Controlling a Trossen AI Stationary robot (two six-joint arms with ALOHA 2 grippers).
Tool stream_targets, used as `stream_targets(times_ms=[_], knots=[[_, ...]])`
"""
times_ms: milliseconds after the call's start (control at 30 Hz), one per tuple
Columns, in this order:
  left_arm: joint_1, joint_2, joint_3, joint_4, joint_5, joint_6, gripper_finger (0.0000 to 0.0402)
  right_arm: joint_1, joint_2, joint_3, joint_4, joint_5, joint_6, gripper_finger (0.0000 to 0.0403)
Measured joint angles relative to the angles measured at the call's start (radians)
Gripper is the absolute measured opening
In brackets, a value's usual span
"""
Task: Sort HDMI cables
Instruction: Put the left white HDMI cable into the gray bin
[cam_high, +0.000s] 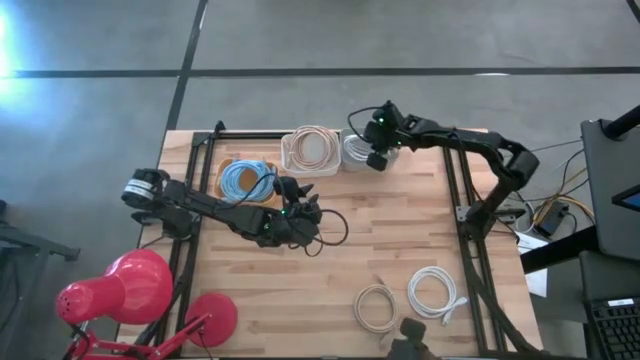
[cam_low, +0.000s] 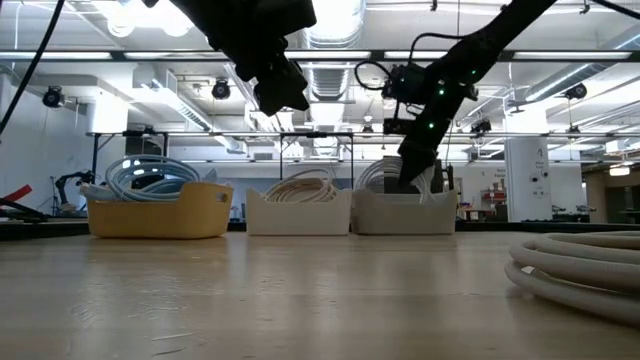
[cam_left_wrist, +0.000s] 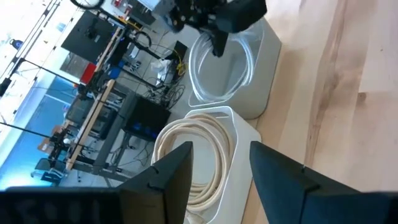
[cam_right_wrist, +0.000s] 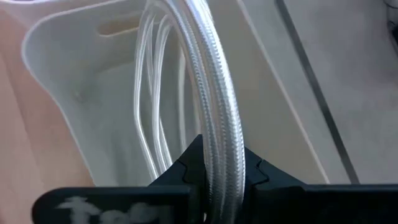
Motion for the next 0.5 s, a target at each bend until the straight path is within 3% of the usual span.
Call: stream_targets(times_ms=[267, 500], knots=[[0.000, 0.000, 0.000, -0.001, 0.000, 0.000, 0.0177, 0.000, 0.076, 0.106, -0.051, 0.012, 0.001, 0.0035], [0.000, 0.000, 0.000, -0.003, 0.000, 0.001, 0.0177, 0.001, 0.089, 0.173, -0.164, 0.020, -0.002, 0.0080]])
